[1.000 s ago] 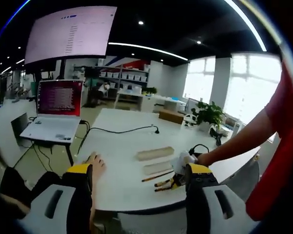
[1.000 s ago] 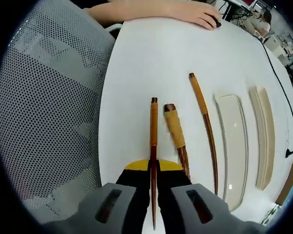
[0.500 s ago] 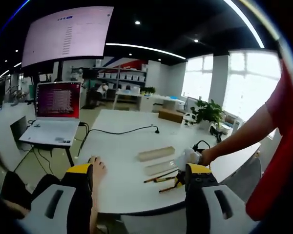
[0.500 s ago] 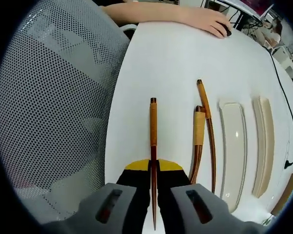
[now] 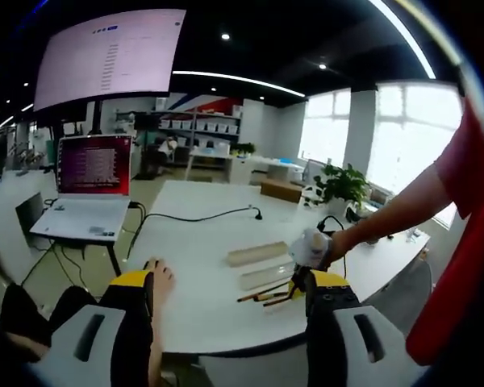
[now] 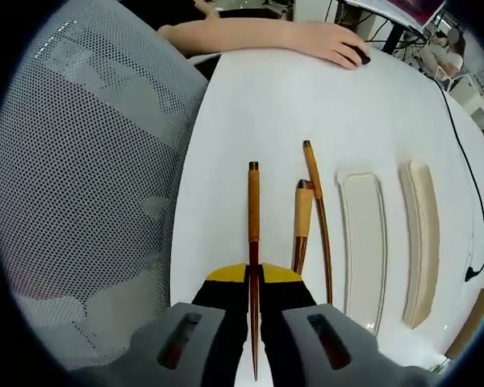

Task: Arrange the utensils inside the cutlery case until each visible utensil rests in its matching compartment.

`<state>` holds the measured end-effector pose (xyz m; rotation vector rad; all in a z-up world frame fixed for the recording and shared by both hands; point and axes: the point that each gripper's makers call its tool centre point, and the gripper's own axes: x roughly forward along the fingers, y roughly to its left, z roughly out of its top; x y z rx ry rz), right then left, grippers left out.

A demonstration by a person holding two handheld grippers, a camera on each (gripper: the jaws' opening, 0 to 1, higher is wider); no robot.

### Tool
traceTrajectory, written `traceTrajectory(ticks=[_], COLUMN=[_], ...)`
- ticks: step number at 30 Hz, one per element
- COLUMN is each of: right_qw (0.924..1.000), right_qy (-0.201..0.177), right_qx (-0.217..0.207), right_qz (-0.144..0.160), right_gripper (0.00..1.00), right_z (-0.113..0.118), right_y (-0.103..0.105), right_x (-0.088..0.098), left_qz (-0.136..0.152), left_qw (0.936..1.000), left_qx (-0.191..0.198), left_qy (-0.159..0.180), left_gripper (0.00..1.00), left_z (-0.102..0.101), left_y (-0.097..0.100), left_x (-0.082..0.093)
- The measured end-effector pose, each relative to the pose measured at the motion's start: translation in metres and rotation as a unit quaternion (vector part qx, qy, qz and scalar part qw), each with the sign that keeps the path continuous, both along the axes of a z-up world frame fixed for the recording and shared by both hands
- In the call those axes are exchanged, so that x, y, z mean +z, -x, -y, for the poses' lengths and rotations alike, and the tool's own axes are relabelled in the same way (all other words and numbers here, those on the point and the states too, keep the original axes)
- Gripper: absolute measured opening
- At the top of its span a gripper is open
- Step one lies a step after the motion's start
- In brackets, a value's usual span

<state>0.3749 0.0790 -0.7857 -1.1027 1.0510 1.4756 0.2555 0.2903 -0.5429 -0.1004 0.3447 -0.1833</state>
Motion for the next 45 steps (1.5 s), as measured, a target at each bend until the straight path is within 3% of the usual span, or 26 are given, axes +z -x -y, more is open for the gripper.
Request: traceTrajectory(ticks=[4,7,24,33,40,45], right_qw=[1.0000,0.9999,0.9994,0.9987,0.9987,0.9984], right_qy=[-0.001,-0.005,-0.004,-0.006,-0.011,-0.013], right_qx=[-0.003,-0.009,0.025,0.033,0.036,0.029], right_qz=[-0.001,0.007,0.023,0.037,0.033,0.047], right_gripper=[0.01,0.01,0.01,0.01,0.01,0.01], right_z=[0.001,-0.001,0.006,-0.004,-0.008,-0.011], right_y=[-0.008,-0.021,-0.074,-0.104,-0.120,-0.135], right_x=[0.005,0.015,0.071,0.100,0.114,0.115], left_qz=[0.004,-0.001,-0.010,-0.012,-0.015,-0.019], left_qw=[1.0000,0.9996,0.9994,0.9993,0.9991,0.9992], left_qx=[-0.005,-0.008,-0.016,-0.010,-0.006,0.000], left_qy=[-0.005,-0.028,-0.029,-0.035,-0.039,-0.035], left_gripper=[0.84,0.83,0.83,0.81,0.81,0.81], left_z=[-0.001,-0.003,0.000,-0.003,-0.004,-0.006], left_y=[-0.001,-0.001,-0.008,-0.011,-0.012,-0.010], left_x=[0.003,0.004,0.001,0.003,0.001,-0.001])
